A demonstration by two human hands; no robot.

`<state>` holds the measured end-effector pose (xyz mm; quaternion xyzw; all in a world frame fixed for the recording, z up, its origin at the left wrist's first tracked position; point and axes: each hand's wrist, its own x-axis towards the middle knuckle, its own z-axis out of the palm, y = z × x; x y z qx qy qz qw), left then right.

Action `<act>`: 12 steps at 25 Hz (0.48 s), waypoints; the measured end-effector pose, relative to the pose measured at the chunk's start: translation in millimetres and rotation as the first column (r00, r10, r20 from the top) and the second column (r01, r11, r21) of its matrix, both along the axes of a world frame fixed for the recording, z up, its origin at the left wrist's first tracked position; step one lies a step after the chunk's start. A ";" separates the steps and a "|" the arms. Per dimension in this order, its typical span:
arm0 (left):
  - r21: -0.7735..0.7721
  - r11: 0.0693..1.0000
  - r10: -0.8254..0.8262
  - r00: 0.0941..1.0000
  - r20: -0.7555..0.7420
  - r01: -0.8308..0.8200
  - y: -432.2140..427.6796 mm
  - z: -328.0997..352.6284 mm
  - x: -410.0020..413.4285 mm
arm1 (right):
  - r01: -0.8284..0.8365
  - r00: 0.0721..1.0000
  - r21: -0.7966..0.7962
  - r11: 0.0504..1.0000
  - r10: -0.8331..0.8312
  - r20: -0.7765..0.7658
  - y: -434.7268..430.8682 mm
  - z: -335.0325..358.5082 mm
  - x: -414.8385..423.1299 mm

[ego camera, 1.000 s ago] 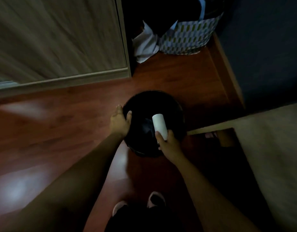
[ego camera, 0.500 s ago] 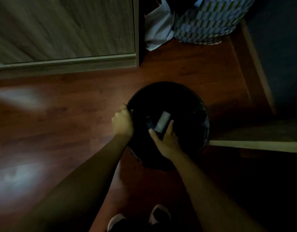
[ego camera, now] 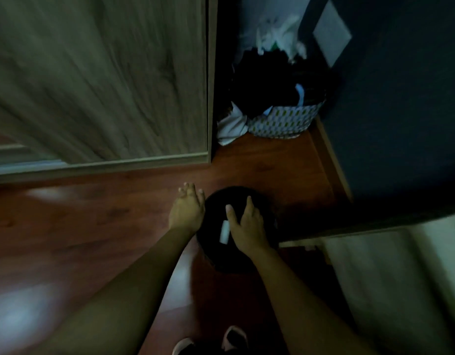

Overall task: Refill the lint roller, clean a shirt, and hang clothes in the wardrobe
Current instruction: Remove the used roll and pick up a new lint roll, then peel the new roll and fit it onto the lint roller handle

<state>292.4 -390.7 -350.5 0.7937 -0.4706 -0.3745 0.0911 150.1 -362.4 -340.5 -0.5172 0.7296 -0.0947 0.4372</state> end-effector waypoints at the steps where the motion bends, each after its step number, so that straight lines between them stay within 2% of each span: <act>1: -0.035 0.999 -0.030 0.999 0.014 0.031 6.5 25.7 0.2 | 0.006 1.000 -0.020 1.000 -0.006 0.011 -1.6 35.0 2.7; 5: -0.261 0.951 -0.175 0.984 -0.013 0.166 35.9 160.7 -11.6 | 0.033 0.997 -0.153 0.988 -0.023 0.067 24.1 173.6 -6.5; 7: -0.323 0.930 -0.202 0.978 -0.046 0.177 57.7 209.0 -25.0 | 0.002 1.000 -0.250 0.968 0.000 0.008 45.8 226.1 -21.3; 10: -0.427 0.874 -0.304 0.947 -0.109 0.231 101.2 280.0 -52.4 | -0.027 0.986 -0.403 0.915 -0.042 -0.163 96.2 297.4 -55.3; 12: -0.475 0.833 -0.382 0.916 -0.121 0.284 130.2 309.5 -79.1 | -0.009 0.980 -0.471 0.882 -0.087 -0.181 134.7 328.8 -80.9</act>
